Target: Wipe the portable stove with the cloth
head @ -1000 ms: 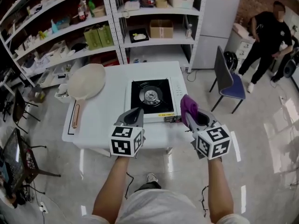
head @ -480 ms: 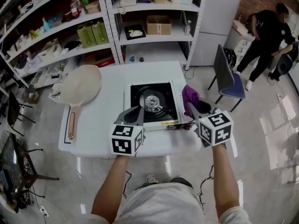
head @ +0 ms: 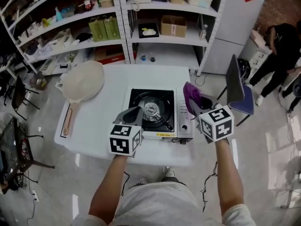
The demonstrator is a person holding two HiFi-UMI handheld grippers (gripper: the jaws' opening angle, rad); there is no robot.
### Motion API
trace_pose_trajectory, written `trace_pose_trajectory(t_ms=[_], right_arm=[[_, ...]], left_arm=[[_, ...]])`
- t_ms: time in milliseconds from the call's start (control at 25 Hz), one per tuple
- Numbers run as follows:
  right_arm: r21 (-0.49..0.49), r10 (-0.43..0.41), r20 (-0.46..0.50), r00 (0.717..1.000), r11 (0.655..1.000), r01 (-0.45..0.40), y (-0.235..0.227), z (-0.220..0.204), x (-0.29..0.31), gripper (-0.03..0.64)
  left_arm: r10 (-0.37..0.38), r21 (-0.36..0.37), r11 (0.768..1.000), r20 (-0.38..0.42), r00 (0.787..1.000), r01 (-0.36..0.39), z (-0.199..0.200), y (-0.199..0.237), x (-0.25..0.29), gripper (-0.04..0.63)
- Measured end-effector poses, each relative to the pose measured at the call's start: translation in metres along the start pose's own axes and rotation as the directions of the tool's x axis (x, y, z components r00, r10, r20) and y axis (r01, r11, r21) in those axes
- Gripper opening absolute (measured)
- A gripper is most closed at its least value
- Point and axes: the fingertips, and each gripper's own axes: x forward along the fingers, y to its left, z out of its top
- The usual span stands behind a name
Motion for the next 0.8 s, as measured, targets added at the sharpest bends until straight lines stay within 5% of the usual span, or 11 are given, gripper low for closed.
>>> trace_pose_trajectory(t_ms=[400, 800], right_arm=[[-0.072, 0.141, -0.033, 0.989, 0.987, -0.144, -0.049, -0.006, 0.054, 0.063], [-0.333, 0.182, -0.188, 0.965, 0.913, -0.237, -0.06, -0.026, 0.108, 0.063]], left_arm=[[0.157, -0.052, 0.986, 0.01, 0.988, -0.156, 0.004, 0.004, 0.022, 0.005], [0.254, -0.076, 0.965, 0.005, 0.967, -0.252, 0.0, 0.006, 0.023, 0.005]])
